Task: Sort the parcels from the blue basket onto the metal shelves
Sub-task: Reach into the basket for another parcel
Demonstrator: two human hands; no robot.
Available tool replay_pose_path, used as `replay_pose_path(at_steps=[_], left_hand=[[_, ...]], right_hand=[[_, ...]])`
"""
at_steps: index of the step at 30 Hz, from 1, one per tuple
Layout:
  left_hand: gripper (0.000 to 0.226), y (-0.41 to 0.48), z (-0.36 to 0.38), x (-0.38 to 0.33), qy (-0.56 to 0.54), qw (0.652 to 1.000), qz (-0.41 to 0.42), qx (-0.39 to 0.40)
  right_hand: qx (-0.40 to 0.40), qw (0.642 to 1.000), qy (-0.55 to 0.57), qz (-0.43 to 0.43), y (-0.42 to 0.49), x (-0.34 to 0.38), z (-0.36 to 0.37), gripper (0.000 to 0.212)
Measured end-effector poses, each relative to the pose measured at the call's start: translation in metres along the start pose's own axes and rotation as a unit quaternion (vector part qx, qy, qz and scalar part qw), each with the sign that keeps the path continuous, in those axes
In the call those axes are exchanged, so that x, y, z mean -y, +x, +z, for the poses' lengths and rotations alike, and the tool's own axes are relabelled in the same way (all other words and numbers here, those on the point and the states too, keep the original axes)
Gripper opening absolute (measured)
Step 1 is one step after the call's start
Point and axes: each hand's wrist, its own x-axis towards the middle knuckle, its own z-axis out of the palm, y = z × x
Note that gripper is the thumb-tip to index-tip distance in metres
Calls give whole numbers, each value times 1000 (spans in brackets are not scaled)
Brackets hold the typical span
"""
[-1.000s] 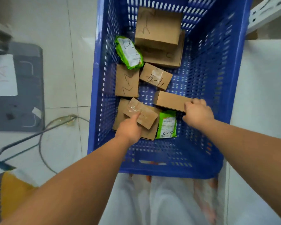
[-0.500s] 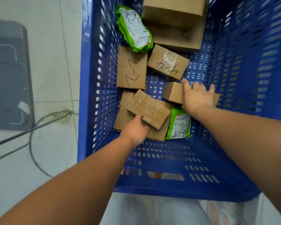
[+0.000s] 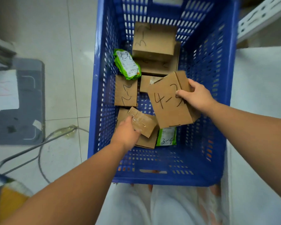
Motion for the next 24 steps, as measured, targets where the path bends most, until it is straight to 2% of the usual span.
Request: replay_pose_path(at_steps=[2,6,10,14,16,19,24], left_hand=[[66,-13,-10,-21,16,999,30,-20],[72,-46,-32,-62,-14,997,55,-42],[79,-88,-57,-93,-35,993,95,-58],[83,-147,-95,-113,32,986,147,-71],[78,-176,-116,-121,52,986,145,-68],[58,-222,-146,-137,44,985,151,-77],[50,-301,-178,-169,-4,973,214,-86]], right_hand=[[32,999,17,-12,-18,13,-18,47],[34,998,50,-11,-54,28,-48,59],[36,987,153,13,-95,42,-77,84],[64,966,250,30,-146,48,-106,82],[71,957,278,32,-177,55,-118,78],[71,952,296,21,-227,75,-136,76],[52,946,321,-19,-308,110,-147,72]])
